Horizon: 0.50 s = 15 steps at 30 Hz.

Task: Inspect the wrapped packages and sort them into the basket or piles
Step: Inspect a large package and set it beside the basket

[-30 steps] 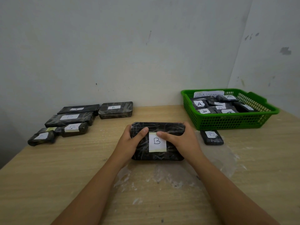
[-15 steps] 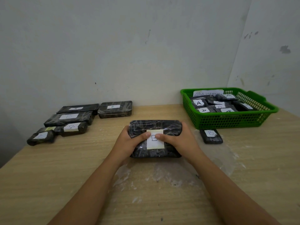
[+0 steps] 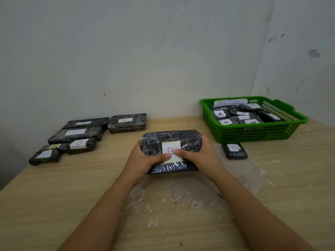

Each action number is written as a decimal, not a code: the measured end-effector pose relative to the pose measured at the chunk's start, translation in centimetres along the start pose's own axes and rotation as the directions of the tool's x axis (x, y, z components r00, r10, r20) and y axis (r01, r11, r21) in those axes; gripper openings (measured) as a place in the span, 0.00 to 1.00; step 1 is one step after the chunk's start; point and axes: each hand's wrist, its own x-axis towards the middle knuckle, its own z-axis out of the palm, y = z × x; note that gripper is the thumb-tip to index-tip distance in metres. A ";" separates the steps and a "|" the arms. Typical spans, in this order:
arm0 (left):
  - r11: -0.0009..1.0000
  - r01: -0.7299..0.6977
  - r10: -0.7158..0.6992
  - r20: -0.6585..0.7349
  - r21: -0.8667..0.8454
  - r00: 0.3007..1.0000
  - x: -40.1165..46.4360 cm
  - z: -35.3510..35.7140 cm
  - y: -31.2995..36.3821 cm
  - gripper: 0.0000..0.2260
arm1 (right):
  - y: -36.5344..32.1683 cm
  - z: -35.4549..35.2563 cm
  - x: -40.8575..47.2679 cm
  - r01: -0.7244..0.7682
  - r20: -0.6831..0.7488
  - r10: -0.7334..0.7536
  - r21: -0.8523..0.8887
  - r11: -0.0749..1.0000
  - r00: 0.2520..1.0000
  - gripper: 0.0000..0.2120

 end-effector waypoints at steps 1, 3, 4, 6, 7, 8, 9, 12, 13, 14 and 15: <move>0.999 0.012 -0.012 -0.008 -0.032 1.000 0.1 -0.2 0.1 0.42 | 0.0 -0.1 0.0 0.006 0.026 -0.007 0.015 1.000 1.000 0.36; 0.996 0.028 -0.029 -0.014 -0.083 0.999 0.2 -0.3 0.3 0.42 | 0.1 -0.2 0.1 0.025 0.056 -0.026 0.028 0.999 0.998 0.34; 0.995 0.030 -0.031 -0.010 -0.091 0.999 0.2 -0.3 0.4 0.40 | 0.2 -0.2 0.2 0.031 0.056 -0.032 0.023 0.999 0.998 0.33; 0.996 0.039 -0.038 0.008 -0.079 0.999 0.1 -0.2 0.5 0.37 | 0.5 -0.1 0.3 0.035 0.041 -0.036 0.017 0.999 0.999 0.32; 0.996 0.049 -0.047 0.019 -0.072 0.999 0.1 -0.2 0.5 0.34 | 0.7 -0.2 0.4 0.033 0.035 -0.034 0.019 0.999 0.999 0.31; 0.995 0.063 -0.061 0.028 -0.072 0.998 0.1 -0.2 0.5 0.30 | 0.9 -0.2 0.6 0.025 0.030 -0.025 0.026 0.999 0.999 0.30; 0.994 0.077 -0.074 0.038 -0.079 0.997 0.1 -0.2 0.6 0.26 | 1.1 -0.3 0.7 0.015 0.030 -0.016 0.034 0.999 0.999 0.30; 0.989 0.100 -0.094 0.056 -0.112 0.994 0.1 -0.5 1.0 0.16 | 1.0 -0.5 0.7 -0.003 0.057 0.000 0.054 0.999 0.998 0.29; 0.988 0.101 -0.095 0.053 -0.121 0.994 0.0 -0.6 1.2 0.14 | 0.8 -0.5 0.6 -0.001 0.070 -0.002 0.056 0.998 0.998 0.28; 0.987 0.101 -0.095 0.049 -0.129 0.994 0.0 -0.7 1.3 0.13 | 0.5 -0.4 0.4 0.001 0.078 -0.005 0.055 0.998 0.997 0.25; 0.987 0.097 -0.092 0.048 -0.131 0.995 -0.1 -0.8 1.3 0.12 | 0.3 -0.3 0.3 0.002 0.076 -0.006 0.053 0.999 0.997 0.21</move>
